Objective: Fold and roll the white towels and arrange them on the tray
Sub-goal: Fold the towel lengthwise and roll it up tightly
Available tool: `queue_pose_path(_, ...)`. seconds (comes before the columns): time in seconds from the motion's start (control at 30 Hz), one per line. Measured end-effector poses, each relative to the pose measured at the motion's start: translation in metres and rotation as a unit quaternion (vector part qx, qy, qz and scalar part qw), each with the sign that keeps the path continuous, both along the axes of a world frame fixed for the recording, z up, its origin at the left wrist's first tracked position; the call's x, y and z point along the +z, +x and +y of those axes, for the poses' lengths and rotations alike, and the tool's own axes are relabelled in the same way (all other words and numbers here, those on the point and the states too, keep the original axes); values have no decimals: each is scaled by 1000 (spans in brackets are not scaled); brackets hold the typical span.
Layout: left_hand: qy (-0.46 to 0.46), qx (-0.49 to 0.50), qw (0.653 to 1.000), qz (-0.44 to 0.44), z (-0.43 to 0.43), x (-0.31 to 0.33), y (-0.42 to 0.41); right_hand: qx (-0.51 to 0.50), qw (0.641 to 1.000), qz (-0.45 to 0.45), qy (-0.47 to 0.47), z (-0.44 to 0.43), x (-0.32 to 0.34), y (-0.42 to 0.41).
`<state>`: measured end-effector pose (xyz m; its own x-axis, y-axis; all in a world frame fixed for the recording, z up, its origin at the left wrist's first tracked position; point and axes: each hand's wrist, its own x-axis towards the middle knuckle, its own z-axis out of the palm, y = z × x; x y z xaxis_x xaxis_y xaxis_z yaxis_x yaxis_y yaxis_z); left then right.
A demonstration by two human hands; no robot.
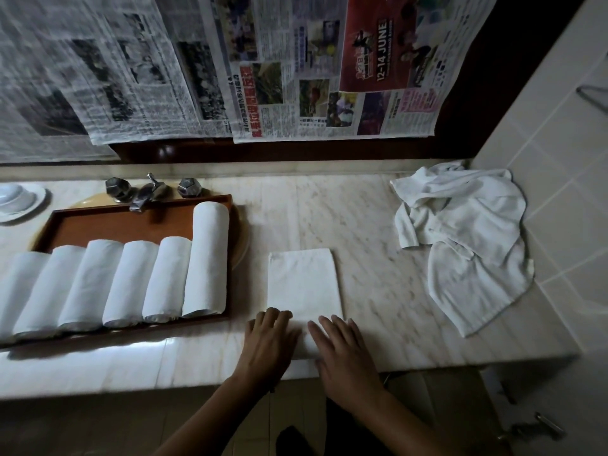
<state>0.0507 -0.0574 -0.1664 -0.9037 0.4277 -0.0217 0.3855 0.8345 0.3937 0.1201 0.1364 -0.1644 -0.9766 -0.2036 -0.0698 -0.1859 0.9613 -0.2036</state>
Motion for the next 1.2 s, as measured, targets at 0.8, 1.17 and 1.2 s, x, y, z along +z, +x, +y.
queue_pose_path(0.8,1,-105,989,-101,-17,2,5,22,981,-192,12,11,28,-33)
queue_pose_path(1.17,49,-76,982,-165,-15,10,-25,9,1000,-16,-17,3,16,-9)
queue_pose_path(1.2,48,-74,985,-151,-15,7,-28,14,1000,-12,-15,1,11,-6)
